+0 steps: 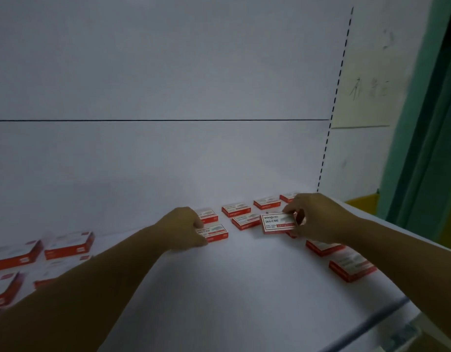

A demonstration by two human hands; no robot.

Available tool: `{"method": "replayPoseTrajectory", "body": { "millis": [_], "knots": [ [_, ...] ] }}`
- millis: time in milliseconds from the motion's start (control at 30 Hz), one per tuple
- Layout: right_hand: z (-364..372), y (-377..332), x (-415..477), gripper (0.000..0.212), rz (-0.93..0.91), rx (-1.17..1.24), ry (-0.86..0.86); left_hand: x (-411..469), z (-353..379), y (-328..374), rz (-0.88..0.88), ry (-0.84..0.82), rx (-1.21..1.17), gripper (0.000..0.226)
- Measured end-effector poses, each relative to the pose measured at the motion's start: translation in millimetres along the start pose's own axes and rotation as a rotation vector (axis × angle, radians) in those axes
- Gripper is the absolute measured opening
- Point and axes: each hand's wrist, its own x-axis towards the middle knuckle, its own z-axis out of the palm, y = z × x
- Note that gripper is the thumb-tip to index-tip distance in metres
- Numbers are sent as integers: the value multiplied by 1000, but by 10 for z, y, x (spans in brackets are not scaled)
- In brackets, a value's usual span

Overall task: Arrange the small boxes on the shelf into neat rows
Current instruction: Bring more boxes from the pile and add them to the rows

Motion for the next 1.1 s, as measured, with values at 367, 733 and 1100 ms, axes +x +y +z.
{"method": "replayPoseTrajectory", "body": {
  "millis": [367,733,1100],
  "knots": [
    [238,39,393,36,-303,1,-265,-232,-55,301,-235,92,19,58],
    [149,54,387,58,-313,9,-212,-858,-145,450,-290,147,193,63],
    [69,-1806,-110,77,-515,-3,-135,-2100,-760,-241,-483,-16,251,60]
  ]
}}
